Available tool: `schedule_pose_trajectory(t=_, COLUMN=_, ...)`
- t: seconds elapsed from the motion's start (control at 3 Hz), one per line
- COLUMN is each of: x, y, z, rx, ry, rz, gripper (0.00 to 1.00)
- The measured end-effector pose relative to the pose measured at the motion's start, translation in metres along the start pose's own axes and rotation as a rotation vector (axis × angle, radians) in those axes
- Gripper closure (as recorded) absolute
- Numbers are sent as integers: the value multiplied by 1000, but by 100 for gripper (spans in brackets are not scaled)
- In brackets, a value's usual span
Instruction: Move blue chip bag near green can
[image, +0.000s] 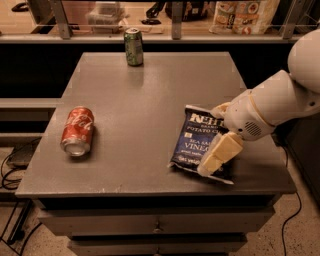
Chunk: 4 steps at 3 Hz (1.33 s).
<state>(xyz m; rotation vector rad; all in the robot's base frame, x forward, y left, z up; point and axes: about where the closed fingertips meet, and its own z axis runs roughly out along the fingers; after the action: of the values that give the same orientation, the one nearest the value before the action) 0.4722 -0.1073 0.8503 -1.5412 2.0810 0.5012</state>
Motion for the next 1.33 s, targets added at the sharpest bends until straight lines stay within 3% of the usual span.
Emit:
schedule_pose_trajectory(t=0.33, x=3, y=-1, z=13, rx=-7, ry=-10, rz=31, gripper=16)
schedule_pose_trajectory(t=0.67, x=3, y=-3, z=14, rx=6, ry=-14, rz=41, gripper=39)
schedule_pose_trajectory(t=1.33, x=-18, y=-19, z=-13, rx=85, ry=-44, rz=6, gripper=87)
